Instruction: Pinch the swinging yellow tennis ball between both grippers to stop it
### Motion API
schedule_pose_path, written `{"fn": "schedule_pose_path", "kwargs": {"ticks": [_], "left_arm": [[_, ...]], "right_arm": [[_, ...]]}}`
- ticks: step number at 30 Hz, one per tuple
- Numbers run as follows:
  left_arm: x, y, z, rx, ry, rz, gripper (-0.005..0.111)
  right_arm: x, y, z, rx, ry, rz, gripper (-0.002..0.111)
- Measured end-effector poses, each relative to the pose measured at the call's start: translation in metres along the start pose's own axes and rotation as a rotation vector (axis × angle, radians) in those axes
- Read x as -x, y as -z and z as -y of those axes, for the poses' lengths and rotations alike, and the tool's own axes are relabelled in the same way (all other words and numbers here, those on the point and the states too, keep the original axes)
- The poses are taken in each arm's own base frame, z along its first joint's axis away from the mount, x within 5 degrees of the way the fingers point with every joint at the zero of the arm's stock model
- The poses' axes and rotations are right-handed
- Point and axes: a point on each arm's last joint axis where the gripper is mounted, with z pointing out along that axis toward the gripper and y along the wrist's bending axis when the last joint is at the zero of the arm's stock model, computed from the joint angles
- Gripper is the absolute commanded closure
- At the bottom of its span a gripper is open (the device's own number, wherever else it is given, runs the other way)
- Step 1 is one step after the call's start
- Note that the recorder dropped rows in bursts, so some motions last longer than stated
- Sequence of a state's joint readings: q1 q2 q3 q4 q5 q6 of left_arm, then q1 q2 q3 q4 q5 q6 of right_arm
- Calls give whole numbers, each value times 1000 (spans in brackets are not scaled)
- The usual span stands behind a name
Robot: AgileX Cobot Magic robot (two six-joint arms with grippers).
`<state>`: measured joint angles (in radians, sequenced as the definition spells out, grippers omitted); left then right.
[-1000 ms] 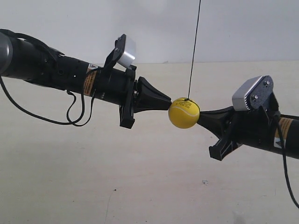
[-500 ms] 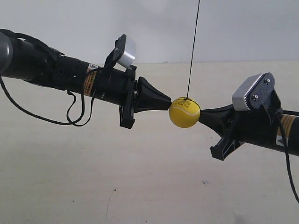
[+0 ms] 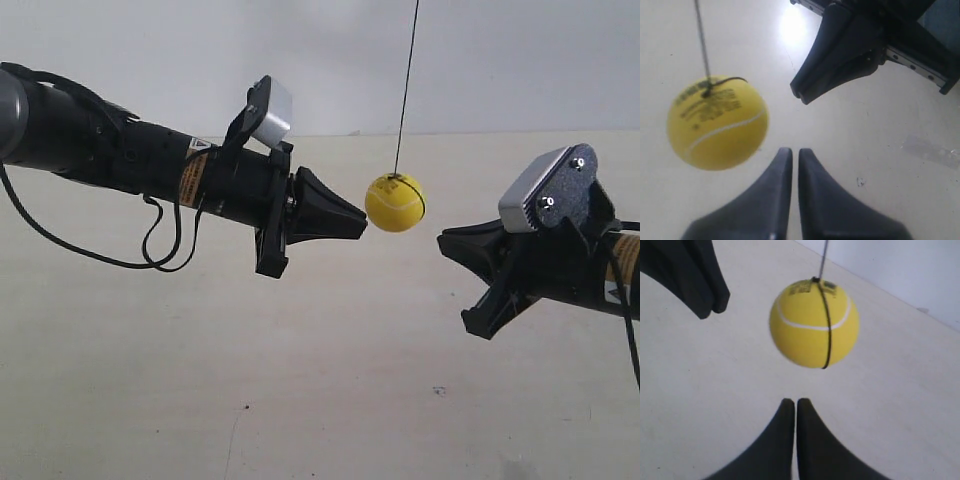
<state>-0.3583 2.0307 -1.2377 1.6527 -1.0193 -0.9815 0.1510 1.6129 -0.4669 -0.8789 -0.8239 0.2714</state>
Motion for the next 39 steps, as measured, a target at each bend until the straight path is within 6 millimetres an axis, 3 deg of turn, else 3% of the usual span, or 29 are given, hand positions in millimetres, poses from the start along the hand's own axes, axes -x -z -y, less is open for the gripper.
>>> {"fn": "schedule_pose_path", "kwargs": {"ticks": [14, 19, 23, 33, 39], "left_arm": [[0, 0, 0, -2, -2, -3, 102], [0, 0, 0, -2, -2, -3, 102], [0, 0, 0, 1, -2, -5, 102], [-1, 0, 0, -1, -7, -13, 102], [-1, 0, 0, -4, -10, -16, 102]], "right_arm": [[10, 1, -1, 18, -46, 113, 108], [25, 3, -3, 60, -228, 269, 108], [25, 3, -3, 74, -286, 267, 108], [22, 7, -10, 110, -91, 171, 108], [26, 28, 5, 38, -33, 117, 108]]}}
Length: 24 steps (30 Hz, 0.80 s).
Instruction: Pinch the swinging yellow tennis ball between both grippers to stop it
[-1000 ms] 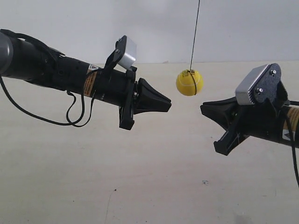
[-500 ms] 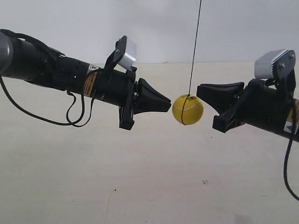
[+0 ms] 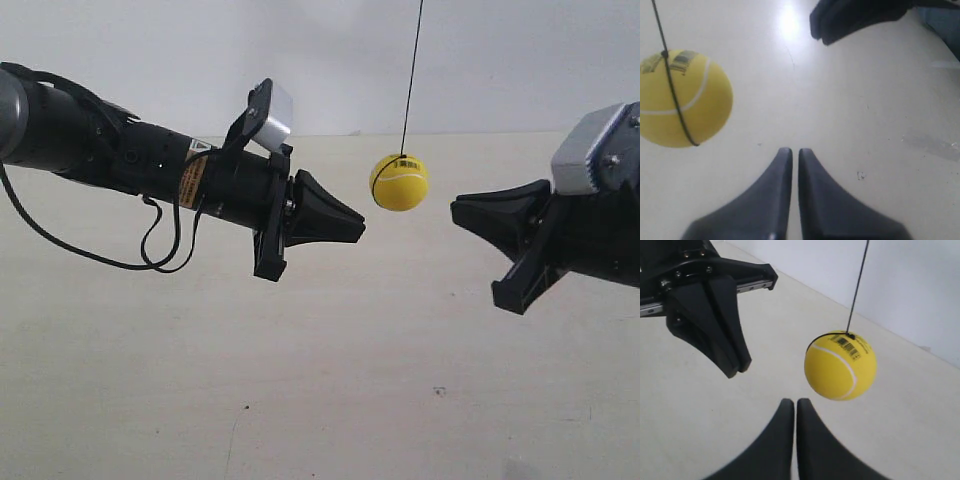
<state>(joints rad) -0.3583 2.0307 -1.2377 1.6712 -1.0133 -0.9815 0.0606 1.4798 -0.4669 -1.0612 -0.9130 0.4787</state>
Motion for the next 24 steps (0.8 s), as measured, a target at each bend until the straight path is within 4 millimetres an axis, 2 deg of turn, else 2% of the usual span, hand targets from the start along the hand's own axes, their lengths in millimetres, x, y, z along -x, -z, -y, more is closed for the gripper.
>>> {"fn": "schedule_pose_path", "kwargs": {"ticks": [5, 8, 19, 24], "left_arm": [[0, 0, 0, 1, -1, -2, 102], [0, 0, 0, 1, -1, -2, 102], [0, 0, 0, 5, -2, -3, 102], [-4, -3, -3, 16, 11, 15, 102]], "right_arm": [[-5, 22, 18, 6, -25, 37, 108], [-11, 27, 26, 58, -35, 56, 108], [-53, -5, 50, 248, -131, -15, 108], [-59, -11, 57, 261, -156, -27, 108]]}}
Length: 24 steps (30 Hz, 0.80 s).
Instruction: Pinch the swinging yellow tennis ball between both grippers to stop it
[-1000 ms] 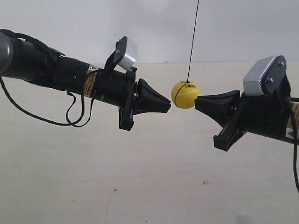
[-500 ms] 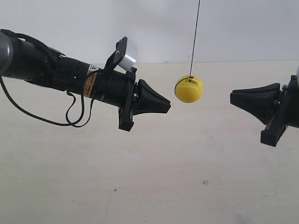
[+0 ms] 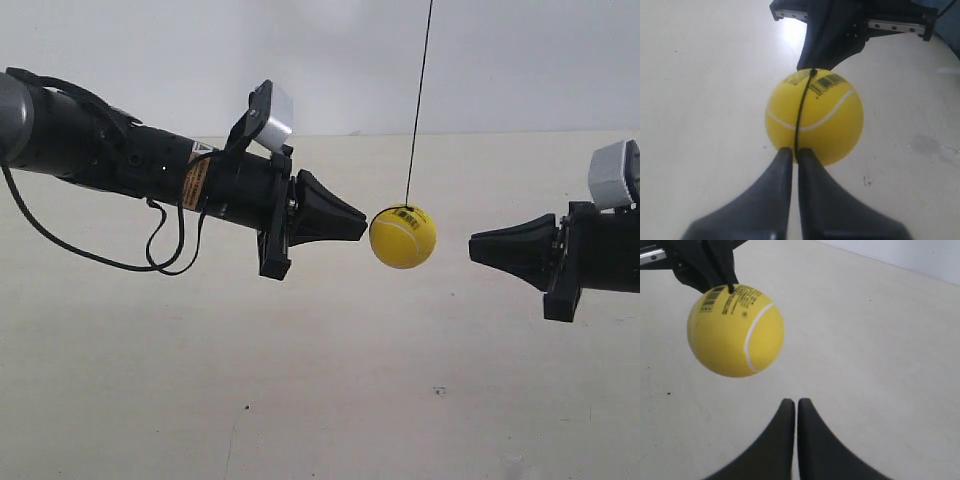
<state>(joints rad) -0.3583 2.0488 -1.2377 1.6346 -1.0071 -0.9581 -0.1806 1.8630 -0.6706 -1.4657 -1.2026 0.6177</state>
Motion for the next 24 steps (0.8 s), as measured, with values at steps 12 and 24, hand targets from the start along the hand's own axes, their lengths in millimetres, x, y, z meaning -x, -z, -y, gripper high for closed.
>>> {"fn": "schedule_pose_path", "kwargs": {"ticks": [12, 24], "left_arm": [[-12, -7, -4, 9, 19, 15, 102], [-14, -7, -7, 38, 6, -8, 102]], "right_arm": [[23, -36, -11, 120, 121, 21, 108], [23, -38, -4, 75, 131, -28, 108]]}}
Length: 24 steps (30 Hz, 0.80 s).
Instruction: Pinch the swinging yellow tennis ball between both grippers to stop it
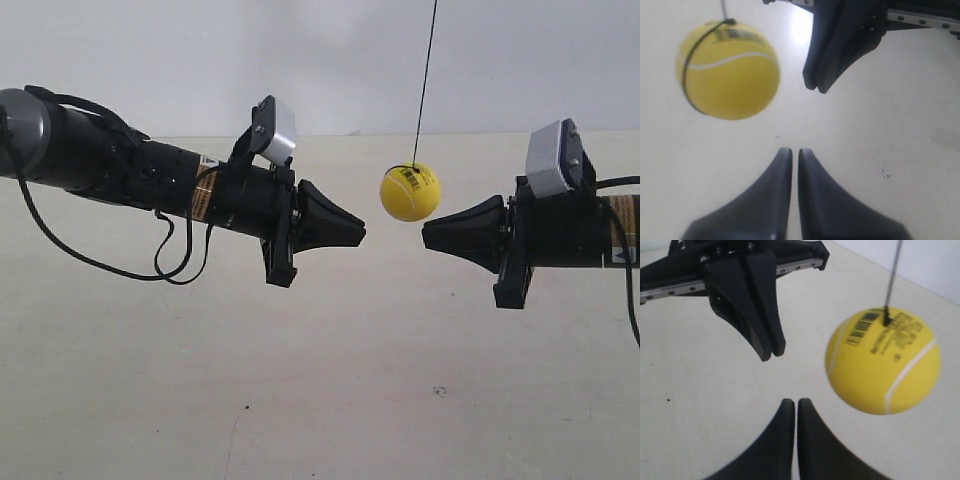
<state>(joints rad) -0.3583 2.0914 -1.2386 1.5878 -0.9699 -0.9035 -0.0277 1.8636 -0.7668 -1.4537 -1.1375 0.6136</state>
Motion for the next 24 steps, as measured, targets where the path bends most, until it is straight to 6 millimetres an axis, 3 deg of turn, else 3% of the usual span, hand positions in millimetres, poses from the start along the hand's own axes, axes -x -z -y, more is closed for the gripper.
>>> {"fn": "schedule_pose_path", "kwargs": {"ticks": [8, 13, 24], "left_arm": [[-2, 1, -3, 38, -6, -35, 102], [6, 5, -2, 42, -31, -32, 102], [7, 5, -3, 48, -34, -25, 102]], "right_arm": [[-9, 11, 8, -50, -26, -61, 108], [-7, 25, 13, -52, -49, 9, 108], [-4, 26, 12, -41, -34, 49, 108]]}}
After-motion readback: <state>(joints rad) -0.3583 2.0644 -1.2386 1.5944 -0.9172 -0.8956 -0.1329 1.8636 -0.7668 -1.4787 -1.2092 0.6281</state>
